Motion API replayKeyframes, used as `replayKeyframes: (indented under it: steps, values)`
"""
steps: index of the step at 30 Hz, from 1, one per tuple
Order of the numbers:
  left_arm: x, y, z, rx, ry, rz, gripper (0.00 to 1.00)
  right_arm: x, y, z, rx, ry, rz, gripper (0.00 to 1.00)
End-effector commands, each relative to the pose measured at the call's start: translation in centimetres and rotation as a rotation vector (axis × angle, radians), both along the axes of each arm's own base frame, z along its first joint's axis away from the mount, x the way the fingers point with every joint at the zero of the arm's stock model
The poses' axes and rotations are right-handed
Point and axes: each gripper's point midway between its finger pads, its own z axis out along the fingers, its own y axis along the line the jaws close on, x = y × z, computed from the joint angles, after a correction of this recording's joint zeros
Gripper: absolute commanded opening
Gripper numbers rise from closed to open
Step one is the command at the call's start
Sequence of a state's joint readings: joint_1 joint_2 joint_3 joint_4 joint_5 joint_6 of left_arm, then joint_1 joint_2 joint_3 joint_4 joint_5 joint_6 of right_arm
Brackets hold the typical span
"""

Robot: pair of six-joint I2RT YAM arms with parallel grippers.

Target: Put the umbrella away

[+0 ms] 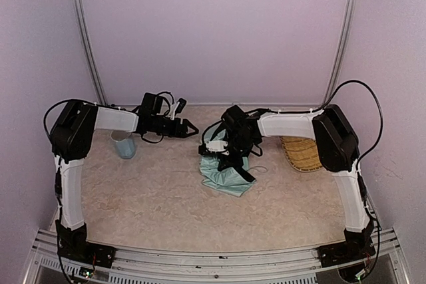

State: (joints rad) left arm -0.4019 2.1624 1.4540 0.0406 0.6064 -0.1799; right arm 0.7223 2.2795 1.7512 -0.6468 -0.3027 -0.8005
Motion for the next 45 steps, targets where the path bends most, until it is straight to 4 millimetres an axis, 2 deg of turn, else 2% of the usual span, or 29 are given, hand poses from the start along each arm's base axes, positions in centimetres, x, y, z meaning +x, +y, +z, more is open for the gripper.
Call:
replayKeyframes:
  steps: [1, 4, 5, 10, 11, 13, 16, 18, 20, 22, 25, 27, 28, 30, 31, 33, 36, 39, 42, 45]
  values:
    - [-0.8, 0.3, 3.9, 0.001, -0.105, 0.033, 0.76, -3.4, -6.1, -7.7, -0.243, 0.139, -0.083, 0.23]
    - [-1.8, 0.5, 4.6, 0.015, -0.132, 0.047, 0.76, -1.0, -5.0, -4.7, -0.153, 0.010, -0.126, 0.16]
    - [-2.2, 0.4, 5.3, 0.012, -0.147, 0.042, 0.76, 0.0, -4.7, -3.2, -0.121, -0.042, -0.148, 0.15]
    - [-3.5, 0.7, 5.6, 0.036, -0.165, 0.044, 0.76, 4.5, -3.9, 3.2, 0.036, -0.239, -0.266, 0.00]
    - [-3.7, 0.7, 5.5, 0.045, -0.165, 0.045, 0.76, 5.5, -4.1, 4.5, 0.067, -0.279, -0.302, 0.00]
    - [-3.8, 0.9, 5.5, 0.057, -0.169, 0.052, 0.76, 7.7, -4.7, 7.1, 0.123, -0.362, -0.372, 0.00]
    - [-3.9, 1.0, 5.6, 0.064, -0.175, 0.056, 0.76, 11.8, -6.4, 12.3, 0.205, -0.555, -0.497, 0.00]
    - [-3.8, 1.2, 5.7, 0.070, -0.182, 0.067, 0.76, 14.5, -8.4, 16.4, 0.224, -0.731, -0.603, 0.00]
    - [-3.6, 1.3, 5.8, 0.074, -0.190, 0.082, 0.76, 16.5, -10.2, 21.6, 0.235, -0.937, -0.681, 0.00]
    - [-3.4, 1.4, 5.8, 0.076, -0.198, 0.097, 0.76, 17.4, -11.8, 27.3, 0.256, -1.149, -0.753, 0.00]
    - [-3.2, 1.2, 6.0, 0.082, -0.210, 0.108, 0.76, 17.2, -13.8, 34.7, 0.291, -1.431, -0.835, 0.00]
    - [-3.2, 1.1, 6.0, 0.092, -0.225, 0.118, 0.76, 16.4, -14.4, 37.5, 0.288, -1.579, -0.857, 0.00]
    - [-3.2, 1.0, 6.1, 0.096, -0.235, 0.125, 0.76, 15.9, -14.4, 38.2, 0.282, -1.650, -0.860, 0.00]
    - [-3.0, 1.3, 6.1, 0.101, -0.250, 0.147, 0.76, 14.8, -13.8, 37.7, 0.232, -1.756, -0.838, 0.00]
    - [-2.8, 1.5, 6.1, 0.099, -0.254, 0.165, 0.76, 14.4, -13.1, 36.6, 0.192, -1.791, -0.811, 0.00]
    - [-2.1, 2.1, 6.0, 0.106, -0.266, 0.214, 0.76, 13.4, -11.3, 32.7, 0.121, -1.818, -0.747, 0.00]
    - [-1.5, 2.6, 5.4, 0.113, -0.263, 0.258, 0.76, 11.8, -7.9, 25.4, 0.055, -1.776, -0.646, 0.00]
    - [-1.2, 3.1, 4.7, 0.121, -0.253, 0.281, 0.77, 9.5, -4.9, 19.3, 0.017, -1.716, -0.573, 0.00]
    - [-1.2, 3.5, 4.5, 0.124, -0.246, 0.290, 0.77, 6.5, -1.6, 13.8, 0.016, -1.593, -0.463, 0.00]
    - [-1.4, 3.8, 4.6, 0.127, -0.250, 0.294, 0.77, 3.4, 0.5, 8.8, 0.016, -1.407, -0.347, 0.00]
